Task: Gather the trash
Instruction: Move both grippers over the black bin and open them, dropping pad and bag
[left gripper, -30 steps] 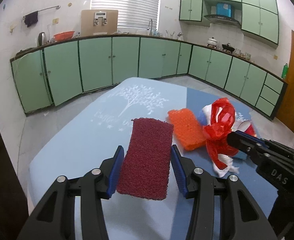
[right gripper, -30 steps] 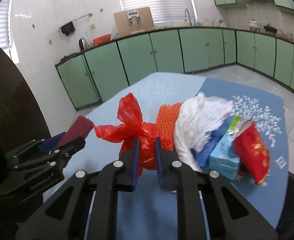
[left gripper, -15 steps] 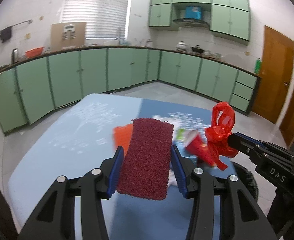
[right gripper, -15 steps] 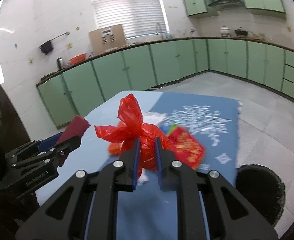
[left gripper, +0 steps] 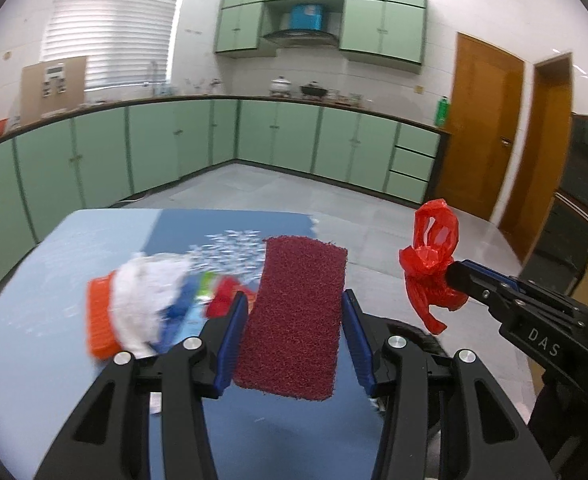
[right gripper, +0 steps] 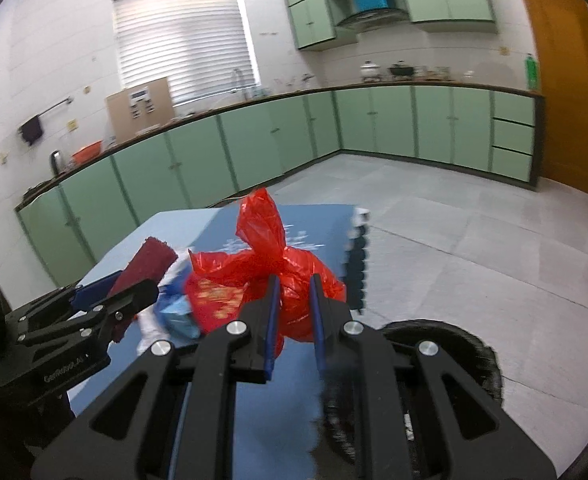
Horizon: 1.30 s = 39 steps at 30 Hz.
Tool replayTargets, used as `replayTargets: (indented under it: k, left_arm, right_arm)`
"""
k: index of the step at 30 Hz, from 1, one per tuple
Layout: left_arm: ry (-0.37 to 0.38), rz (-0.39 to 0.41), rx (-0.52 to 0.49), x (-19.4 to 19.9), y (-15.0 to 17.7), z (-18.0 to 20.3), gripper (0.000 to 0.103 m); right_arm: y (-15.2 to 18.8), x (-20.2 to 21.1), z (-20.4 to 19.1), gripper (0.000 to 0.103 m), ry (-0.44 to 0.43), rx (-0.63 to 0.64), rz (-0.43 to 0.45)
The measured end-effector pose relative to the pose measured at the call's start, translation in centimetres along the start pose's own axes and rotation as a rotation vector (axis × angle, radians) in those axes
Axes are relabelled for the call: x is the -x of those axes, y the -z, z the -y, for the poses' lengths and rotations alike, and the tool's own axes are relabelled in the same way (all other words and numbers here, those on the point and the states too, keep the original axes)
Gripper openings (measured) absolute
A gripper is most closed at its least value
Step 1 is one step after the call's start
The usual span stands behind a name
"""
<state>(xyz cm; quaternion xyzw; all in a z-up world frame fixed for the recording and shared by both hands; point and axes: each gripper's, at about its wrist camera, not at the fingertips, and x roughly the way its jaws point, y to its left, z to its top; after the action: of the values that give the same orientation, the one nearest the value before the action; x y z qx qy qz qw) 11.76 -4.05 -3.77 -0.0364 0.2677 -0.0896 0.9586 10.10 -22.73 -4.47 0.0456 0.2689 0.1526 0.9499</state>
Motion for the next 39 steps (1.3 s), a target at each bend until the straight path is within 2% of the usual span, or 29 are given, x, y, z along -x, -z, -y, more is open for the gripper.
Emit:
replayTargets:
  k: [6, 14, 30, 35, 37, 39]
  left_arm:
    - [0.082, -0.012, -0.039, -2.4, -0.5, 3.9, 0.047]
    - [0.176, -0.071, -0.085, -6.7, -0.3, 8.6, 0.047]
    - [0.213, -0.167, -0.133, -14.6, 1.5, 14.0, 0.047]
    - [0.242, -0.212, -0.122, -16.7, 1.8, 14.5, 0.050]
    - [0.241, -0.218, -0.126, -17.2, 1.9, 14.6, 0.055]
    - [0.242, -0.218, -0.127, -17.2, 1.9, 14.6, 0.057]
  right_arm:
    - [0.8, 1.1, 4.4, 0.014, 0.080, -0.038, 0.011]
    - [2.7, 1.0, 10.2, 0.014, 0.180, -0.095, -0.013]
    - [5.7, -3.3, 16.9, 0.014, 0.260, -0.195, -0.090]
    - [6.3, -4.8, 17.8, 0.018, 0.281, -0.211, -0.129]
    - [6.5, -4.8, 18.1, 0.029, 0.279, -0.230, -0.134]
    - [6.6, -4.8, 18.4, 0.033, 0.282, -0.244, -0.133]
